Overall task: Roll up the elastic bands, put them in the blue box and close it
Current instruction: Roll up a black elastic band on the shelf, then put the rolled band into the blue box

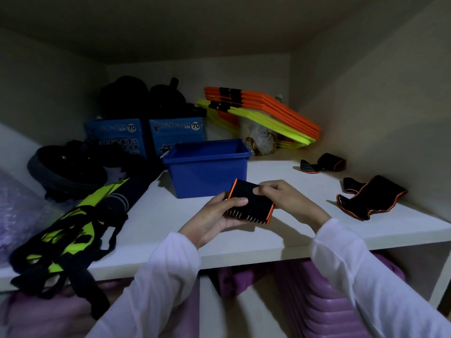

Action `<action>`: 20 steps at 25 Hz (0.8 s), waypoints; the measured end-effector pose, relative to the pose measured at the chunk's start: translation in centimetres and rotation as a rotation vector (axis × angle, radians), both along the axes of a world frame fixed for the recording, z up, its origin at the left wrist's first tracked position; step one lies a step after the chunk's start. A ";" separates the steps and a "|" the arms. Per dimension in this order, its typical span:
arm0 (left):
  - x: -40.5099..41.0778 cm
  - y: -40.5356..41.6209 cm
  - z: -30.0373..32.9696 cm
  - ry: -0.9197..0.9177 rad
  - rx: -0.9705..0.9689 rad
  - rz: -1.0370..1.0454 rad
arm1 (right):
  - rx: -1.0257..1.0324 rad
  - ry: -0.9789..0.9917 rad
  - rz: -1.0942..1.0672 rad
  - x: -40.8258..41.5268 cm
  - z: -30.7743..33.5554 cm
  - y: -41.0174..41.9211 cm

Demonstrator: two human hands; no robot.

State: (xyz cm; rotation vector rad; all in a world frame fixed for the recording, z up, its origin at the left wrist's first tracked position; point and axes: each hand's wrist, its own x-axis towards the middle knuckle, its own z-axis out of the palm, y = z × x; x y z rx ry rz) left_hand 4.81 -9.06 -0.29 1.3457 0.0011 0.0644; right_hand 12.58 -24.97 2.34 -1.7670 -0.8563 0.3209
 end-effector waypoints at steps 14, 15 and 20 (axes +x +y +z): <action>3.2 9.1 7.4 -0.177 0.097 0.317 | 0.090 0.129 0.180 4.3 8.6 9.8; 3.5 9.6 7.7 -0.168 0.108 0.335 | 0.118 0.144 0.164 4.9 8.9 10.6; 5.2 12.7 8.8 -0.132 0.202 0.487 | 0.201 0.201 0.065 8.1 10.2 14.5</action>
